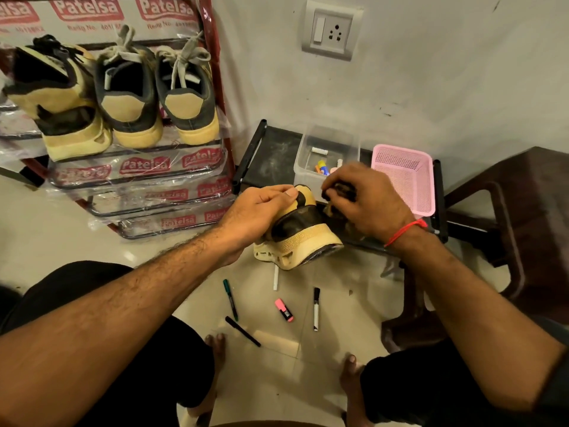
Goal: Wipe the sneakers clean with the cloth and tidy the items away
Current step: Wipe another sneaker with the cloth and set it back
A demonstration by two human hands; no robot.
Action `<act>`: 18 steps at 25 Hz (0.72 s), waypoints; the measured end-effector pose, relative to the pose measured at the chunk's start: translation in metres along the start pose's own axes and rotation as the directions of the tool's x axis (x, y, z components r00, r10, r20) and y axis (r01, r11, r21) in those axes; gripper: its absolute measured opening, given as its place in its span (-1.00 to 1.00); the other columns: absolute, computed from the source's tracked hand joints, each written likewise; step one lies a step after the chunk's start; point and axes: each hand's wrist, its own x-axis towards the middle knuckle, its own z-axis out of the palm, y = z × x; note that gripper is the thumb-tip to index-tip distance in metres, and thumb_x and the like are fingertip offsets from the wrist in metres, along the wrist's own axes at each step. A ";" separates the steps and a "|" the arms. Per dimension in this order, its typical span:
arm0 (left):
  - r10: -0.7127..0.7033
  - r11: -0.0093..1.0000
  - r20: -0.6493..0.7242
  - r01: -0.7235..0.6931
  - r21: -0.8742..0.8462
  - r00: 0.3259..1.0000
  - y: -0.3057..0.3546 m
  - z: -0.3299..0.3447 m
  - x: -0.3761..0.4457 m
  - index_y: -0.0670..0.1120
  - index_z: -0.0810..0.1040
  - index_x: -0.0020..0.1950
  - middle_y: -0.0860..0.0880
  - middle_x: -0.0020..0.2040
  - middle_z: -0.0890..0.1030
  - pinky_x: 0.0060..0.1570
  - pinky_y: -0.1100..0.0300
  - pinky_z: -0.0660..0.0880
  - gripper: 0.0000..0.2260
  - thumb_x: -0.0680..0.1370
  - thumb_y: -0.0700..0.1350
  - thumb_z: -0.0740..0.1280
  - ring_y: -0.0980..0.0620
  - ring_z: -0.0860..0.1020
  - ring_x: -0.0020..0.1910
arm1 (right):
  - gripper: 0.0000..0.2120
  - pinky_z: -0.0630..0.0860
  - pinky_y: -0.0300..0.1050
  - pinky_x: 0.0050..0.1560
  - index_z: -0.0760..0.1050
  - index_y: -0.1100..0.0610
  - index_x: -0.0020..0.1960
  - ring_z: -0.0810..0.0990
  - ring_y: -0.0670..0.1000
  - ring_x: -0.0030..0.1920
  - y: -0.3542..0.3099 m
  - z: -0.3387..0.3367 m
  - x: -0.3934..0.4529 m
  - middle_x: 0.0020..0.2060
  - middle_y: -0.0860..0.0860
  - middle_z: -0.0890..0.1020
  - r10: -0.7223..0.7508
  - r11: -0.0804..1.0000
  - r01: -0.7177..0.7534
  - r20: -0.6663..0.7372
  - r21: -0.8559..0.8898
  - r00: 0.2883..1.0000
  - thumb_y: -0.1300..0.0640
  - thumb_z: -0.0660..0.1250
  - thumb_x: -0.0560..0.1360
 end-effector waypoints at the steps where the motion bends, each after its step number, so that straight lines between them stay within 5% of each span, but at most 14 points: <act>1: 0.016 0.999 0.000 -0.016 0.030 1.000 0.002 -0.001 0.002 0.04 0.63 0.31 0.16 0.27 0.61 -0.15 0.23 0.52 -0.70 0.65 0.09 0.27 0.16 0.58 0.11 | -0.90 0.56 -0.04 0.13 0.60 0.05 0.05 0.57 -0.04 0.02 0.002 -0.005 -0.001 -0.01 -0.02 0.62 0.102 0.992 -0.096 -0.076 0.083 0.992 0.13 0.39 0.54; 3: 0.045 0.994 0.009 -0.045 0.094 0.999 0.003 0.000 0.003 0.02 0.67 0.25 0.14 0.29 0.61 -0.06 0.33 0.49 -0.72 0.66 0.07 0.27 0.24 0.54 0.13 | -0.85 0.59 -0.18 0.09 0.60 0.04 0.09 0.63 -0.10 0.02 -0.008 -0.010 -0.003 0.00 -0.06 0.65 0.203 0.946 -0.159 -0.135 0.283 0.970 0.04 0.38 0.55; 4: 0.081 0.986 0.016 -0.082 0.142 0.997 0.003 0.001 0.003 -0.02 0.69 0.19 0.11 0.32 0.60 0.15 0.28 0.48 -0.73 0.66 0.05 0.26 0.23 0.49 0.24 | -0.81 0.59 -0.19 0.07 0.58 0.03 0.12 0.64 -0.11 0.02 -0.017 -0.011 -0.005 0.01 -0.07 0.66 0.216 0.923 -0.166 -0.109 0.348 0.970 0.00 0.38 0.55; 6: 0.198 0.924 0.050 -0.203 0.324 0.979 0.000 0.002 0.006 -0.05 0.72 0.01 0.05 0.44 0.51 0.55 0.01 0.16 -0.72 0.67 0.02 0.25 0.07 0.25 0.53 | -0.70 0.60 -0.17 0.07 0.52 0.02 0.20 0.64 -0.10 0.06 -0.030 -0.012 -0.007 0.08 -0.05 0.63 0.218 0.876 -0.198 0.006 0.440 0.976 -0.04 0.41 0.52; 7: 0.248 0.871 0.068 -0.253 0.421 0.966 -0.002 0.002 0.007 -0.04 0.72 -0.02 0.04 0.50 0.45 0.59 -0.12 0.00 -0.71 0.68 0.01 0.24 -0.03 0.12 0.61 | -0.63 0.62 -0.15 0.07 0.48 0.02 0.25 0.63 -0.08 0.08 -0.034 -0.013 -0.008 0.12 -0.03 0.60 0.219 0.846 -0.232 0.083 0.480 0.972 -0.03 0.44 0.50; 9: 0.281 0.829 0.071 -0.279 0.485 0.957 -0.006 0.000 0.010 -0.07 0.70 0.08 0.01 0.54 0.39 0.59 -0.18 -0.10 -0.70 0.69 0.01 0.20 -0.09 0.09 0.63 | -0.47 0.64 -0.05 0.05 0.38 0.01 0.35 0.61 0.01 0.12 -0.040 -0.014 -0.010 0.19 0.03 0.54 0.202 0.762 -0.318 0.260 0.564 0.944 0.06 0.44 0.42; 10: 0.289 0.844 0.049 -0.279 0.458 0.956 -0.010 -0.001 0.010 -0.07 0.68 0.12 -0.03 0.47 0.48 0.57 -0.11 0.03 -0.69 0.71 0.00 0.17 -0.01 0.23 0.58 | -0.40 0.65 -0.01 0.04 0.33 0.02 0.38 0.61 0.06 0.13 -0.041 -0.015 -0.011 0.21 0.07 0.51 0.180 0.719 -0.358 0.338 0.595 0.924 0.11 0.40 0.37; 12: 0.300 0.895 -0.019 -0.274 0.353 0.954 -0.010 0.000 0.005 -0.07 0.64 0.00 -0.05 0.02 0.67 0.18 0.09 0.42 -0.68 0.72 -0.01 0.13 0.18 0.58 0.07 | -0.35 0.65 0.03 0.03 0.26 0.03 0.41 0.62 0.08 0.13 -0.041 -0.017 -0.012 0.23 0.10 0.49 0.131 0.689 -0.388 0.422 0.612 0.897 0.21 0.37 0.36; 14: 0.318 0.899 -0.059 -0.281 0.335 0.946 -0.008 0.001 0.004 -0.18 0.57 -0.07 -0.13 -0.21 0.58 -0.17 0.05 0.44 -0.62 0.72 0.01 0.12 0.00 0.54 -0.24 | -0.37 0.66 -0.01 0.03 0.22 0.05 0.44 0.64 0.03 0.13 -0.041 -0.019 -0.013 0.24 0.08 0.50 0.091 0.756 -0.330 0.408 0.566 0.908 0.27 0.42 0.47; 18: 0.308 0.915 0.051 -0.310 0.259 0.950 -0.006 -0.004 0.005 -0.20 0.59 0.14 -0.07 0.17 0.63 0.15 -0.02 0.55 -0.67 0.72 0.00 0.15 -0.02 0.60 0.13 | -0.33 0.60 -0.16 0.14 0.25 0.02 0.46 0.61 -0.04 0.16 -0.039 -0.015 -0.015 0.23 0.01 0.56 0.043 0.961 -0.108 0.247 0.256 0.968 0.15 0.49 0.46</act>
